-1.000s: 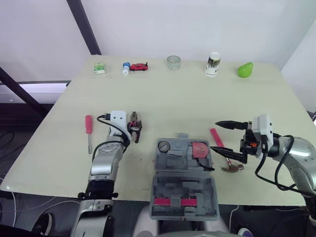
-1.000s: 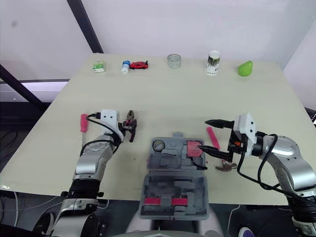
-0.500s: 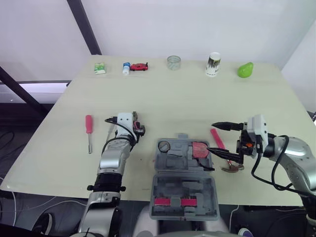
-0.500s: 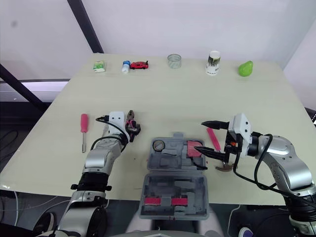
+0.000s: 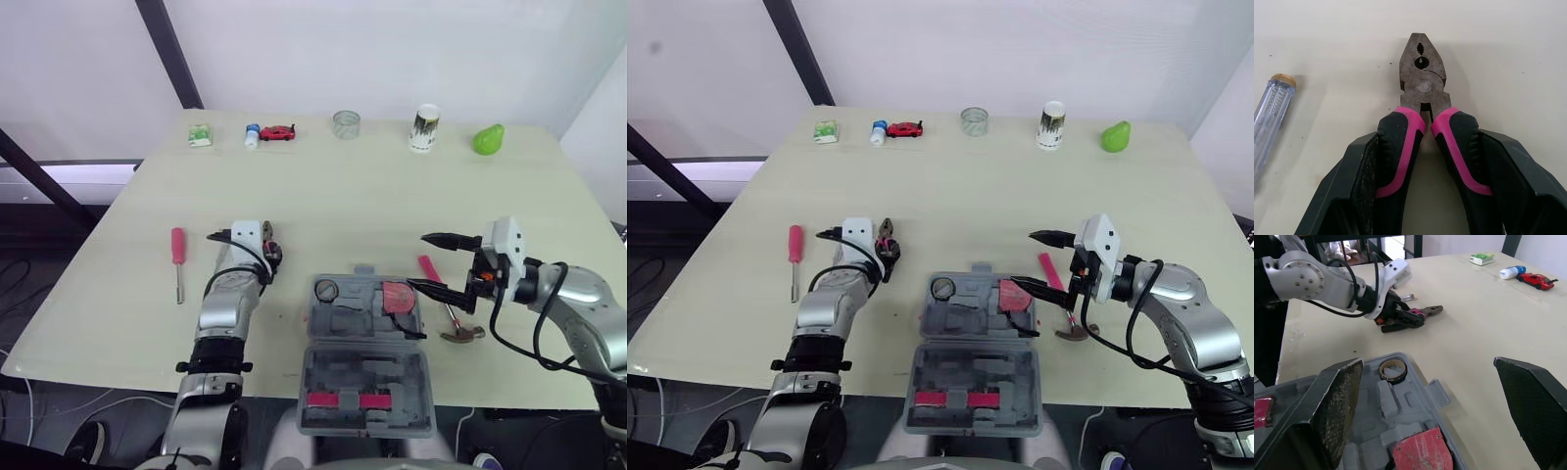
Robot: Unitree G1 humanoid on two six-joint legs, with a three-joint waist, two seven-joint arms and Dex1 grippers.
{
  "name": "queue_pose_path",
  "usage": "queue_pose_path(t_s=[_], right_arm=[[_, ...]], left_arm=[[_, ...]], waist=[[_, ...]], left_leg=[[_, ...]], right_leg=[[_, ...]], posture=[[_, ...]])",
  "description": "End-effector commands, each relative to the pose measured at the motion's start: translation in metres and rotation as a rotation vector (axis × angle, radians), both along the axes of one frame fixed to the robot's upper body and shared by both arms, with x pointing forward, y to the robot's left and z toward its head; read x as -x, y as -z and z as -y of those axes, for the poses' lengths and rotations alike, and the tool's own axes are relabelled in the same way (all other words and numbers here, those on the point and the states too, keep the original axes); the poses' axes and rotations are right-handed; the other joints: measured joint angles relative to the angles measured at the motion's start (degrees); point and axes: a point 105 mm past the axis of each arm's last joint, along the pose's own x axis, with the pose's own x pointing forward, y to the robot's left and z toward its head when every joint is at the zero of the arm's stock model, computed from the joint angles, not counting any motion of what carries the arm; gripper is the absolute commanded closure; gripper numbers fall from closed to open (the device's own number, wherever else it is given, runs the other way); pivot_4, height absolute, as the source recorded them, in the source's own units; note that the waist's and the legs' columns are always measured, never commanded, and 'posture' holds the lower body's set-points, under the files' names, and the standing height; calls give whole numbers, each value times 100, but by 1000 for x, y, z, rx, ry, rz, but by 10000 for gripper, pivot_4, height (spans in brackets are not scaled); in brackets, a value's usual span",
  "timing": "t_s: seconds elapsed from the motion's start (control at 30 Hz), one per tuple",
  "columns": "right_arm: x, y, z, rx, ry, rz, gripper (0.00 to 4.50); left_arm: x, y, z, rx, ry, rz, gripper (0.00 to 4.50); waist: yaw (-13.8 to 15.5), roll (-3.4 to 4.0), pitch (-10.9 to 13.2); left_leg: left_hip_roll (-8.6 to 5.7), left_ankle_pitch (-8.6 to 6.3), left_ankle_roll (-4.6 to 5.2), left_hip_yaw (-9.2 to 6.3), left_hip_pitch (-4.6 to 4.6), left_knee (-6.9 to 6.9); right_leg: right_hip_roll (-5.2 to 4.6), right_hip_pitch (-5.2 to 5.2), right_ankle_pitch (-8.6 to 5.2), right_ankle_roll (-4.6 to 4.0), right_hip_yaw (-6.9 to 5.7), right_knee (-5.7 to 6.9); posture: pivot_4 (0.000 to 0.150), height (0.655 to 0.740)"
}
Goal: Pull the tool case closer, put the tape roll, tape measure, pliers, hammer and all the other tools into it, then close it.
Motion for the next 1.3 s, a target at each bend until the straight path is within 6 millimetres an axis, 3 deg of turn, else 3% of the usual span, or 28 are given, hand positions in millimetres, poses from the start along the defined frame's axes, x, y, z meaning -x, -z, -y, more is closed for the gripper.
queue_pose_path(t_s=[0.03,0.27,0.37,0.73,0.93,1.1,1.27,1.3], right_arm=[[2,-11,-4,4,-15,47,0],[0,-8,-7,24,-12,34,0],[-1,-11,-13,34,-28,24,0],[-8,-10,-40,270,-73,88,0],[-18,-7,-38,385,-47,58,0],[-22,-5,-39,420,-47,36,0],[-21,-5,-40,413,-51,18,0],[-21,-5,-40,413,-50,17,2486]], left_arm=[[3,-27,4,-45,137,80,19298],[17,-64,8,-179,462,114,19298],[28,-81,31,-262,734,124,19298],[51,-100,116,-339,1447,133,19298],[56,-102,148,-365,1690,138,19298],[48,-104,169,-385,1781,165,19298],[44,-103,174,-399,1833,170,19298],[44,-102,174,-396,1837,170,19298]], waist=[[-9,-1,1],[-21,0,3],[-25,4,9],[40,16,19],[38,19,21],[42,21,24],[26,23,27],[17,25,28]], left_leg=[[0,0,0,0,0,0],[1,1,-1,-1,-2,0],[1,1,-1,1,-2,0],[0,1,0,21,-17,2],[0,0,1,24,-28,8],[1,0,2,1,-102,60],[1,0,4,-1,-104,66],[1,-1,4,-3,-104,66]], right_leg=[[1,0,0,0,0,0],[1,-1,0,0,-3,0],[0,-2,-1,-1,-2,-1],[8,-9,-2,-3,-10,-8],[10,-16,-2,-2,-8,-12],[11,-68,-1,-1,-28,6],[12,-66,-1,0,-28,7],[13,-66,-1,0,-28,8]], posture=[[1500,7400],[1500,7400],[1500,7400],[1500,7400],[1500,7400],[1500,7400],[1500,7400],[1500,7400]])
